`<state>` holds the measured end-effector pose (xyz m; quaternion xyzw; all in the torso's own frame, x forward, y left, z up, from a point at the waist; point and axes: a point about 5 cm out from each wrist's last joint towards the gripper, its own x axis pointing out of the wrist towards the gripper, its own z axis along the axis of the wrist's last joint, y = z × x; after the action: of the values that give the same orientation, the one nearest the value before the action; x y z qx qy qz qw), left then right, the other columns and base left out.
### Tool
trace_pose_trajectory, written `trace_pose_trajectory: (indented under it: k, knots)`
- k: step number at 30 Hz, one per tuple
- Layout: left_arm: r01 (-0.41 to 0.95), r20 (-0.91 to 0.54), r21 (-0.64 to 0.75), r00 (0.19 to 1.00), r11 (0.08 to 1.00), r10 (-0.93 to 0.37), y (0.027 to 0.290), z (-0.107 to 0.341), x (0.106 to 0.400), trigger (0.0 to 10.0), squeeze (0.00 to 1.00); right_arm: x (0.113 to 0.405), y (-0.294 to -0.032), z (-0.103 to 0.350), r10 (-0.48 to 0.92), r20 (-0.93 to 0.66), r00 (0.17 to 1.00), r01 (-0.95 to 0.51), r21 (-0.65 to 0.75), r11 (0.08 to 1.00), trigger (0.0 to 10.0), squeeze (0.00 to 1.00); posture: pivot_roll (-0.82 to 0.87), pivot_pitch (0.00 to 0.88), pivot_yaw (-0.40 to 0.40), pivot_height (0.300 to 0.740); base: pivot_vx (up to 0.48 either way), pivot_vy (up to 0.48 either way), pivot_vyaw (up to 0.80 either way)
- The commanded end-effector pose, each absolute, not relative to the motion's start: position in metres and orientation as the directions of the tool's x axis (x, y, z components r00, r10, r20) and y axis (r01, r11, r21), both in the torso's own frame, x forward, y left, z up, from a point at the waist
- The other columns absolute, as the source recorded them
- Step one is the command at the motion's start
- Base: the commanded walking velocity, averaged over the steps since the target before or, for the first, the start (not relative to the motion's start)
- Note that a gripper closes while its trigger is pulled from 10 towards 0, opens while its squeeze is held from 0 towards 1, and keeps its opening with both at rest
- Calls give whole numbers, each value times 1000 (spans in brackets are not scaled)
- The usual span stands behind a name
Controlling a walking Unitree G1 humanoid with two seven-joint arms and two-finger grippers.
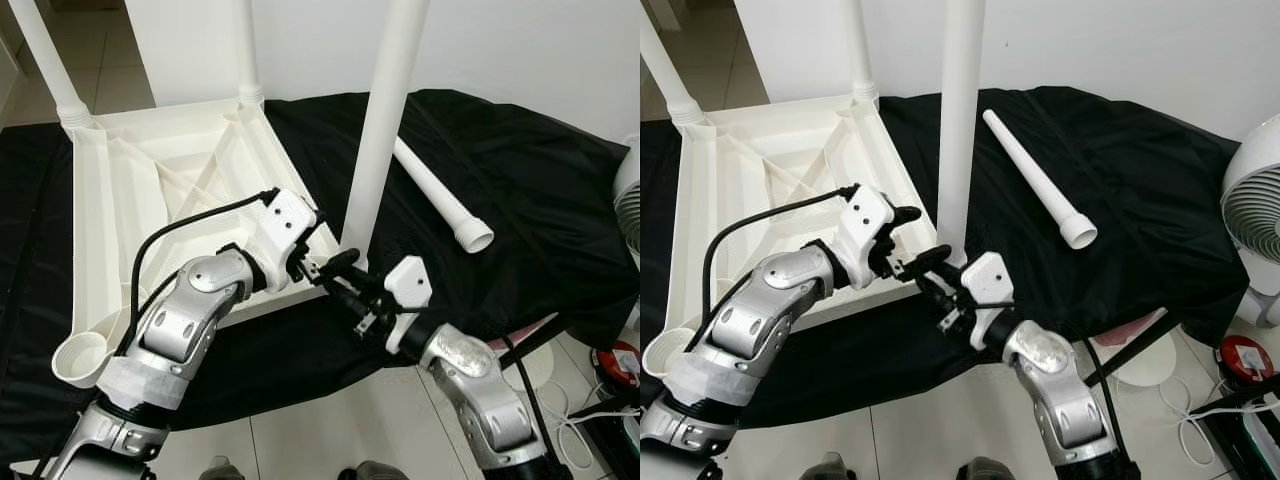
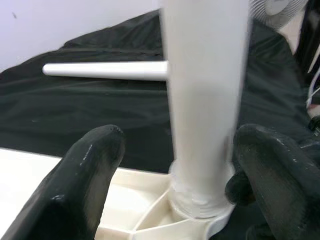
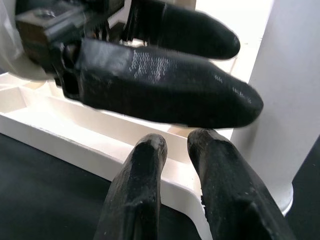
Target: Building children table
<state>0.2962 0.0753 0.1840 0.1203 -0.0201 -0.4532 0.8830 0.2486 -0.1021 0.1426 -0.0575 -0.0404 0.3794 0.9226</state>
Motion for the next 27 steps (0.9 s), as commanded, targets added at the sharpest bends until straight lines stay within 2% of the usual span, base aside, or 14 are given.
trace_pose_trajectory:
  k: [1,4,9,13,14,27]
  knots:
    - [767,-79,236,627,597,-775,81,183,302,10000,0,255,-110,140,696,17,718,-688,-140,712,10000,0,8,14,-13,740,0,0,0]
    - [753,-73,231,645,616,-761,83,184,304,10000,0,258,-113,140,697,12,717,-689,-147,710,10000,0,3,8,-5,740,0,0,0]
    - [683,-4,197,718,703,-696,92,195,315,10000,0,275,-126,139,696,-25,717,-688,-186,702,10000,0,10,10,-9,740,0,0,0]
    - [669,22,187,729,719,-684,94,199,317,10000,0,280,-130,139,693,-33,721,-684,-199,702,10000,0,14,7,-11,740,0,0,0]
    - [661,28,190,736,726,-677,96,200,317,10000,0,289,-135,141,679,-33,733,-669,-212,712,10000,0,16,7,-12,740,0,0,0]
    - [700,-57,237,702,674,-709,97,184,310,10000,0,312,-161,147,567,-2,824,-551,-240,799,10000,0,22,0,-14,740,0,0,0]
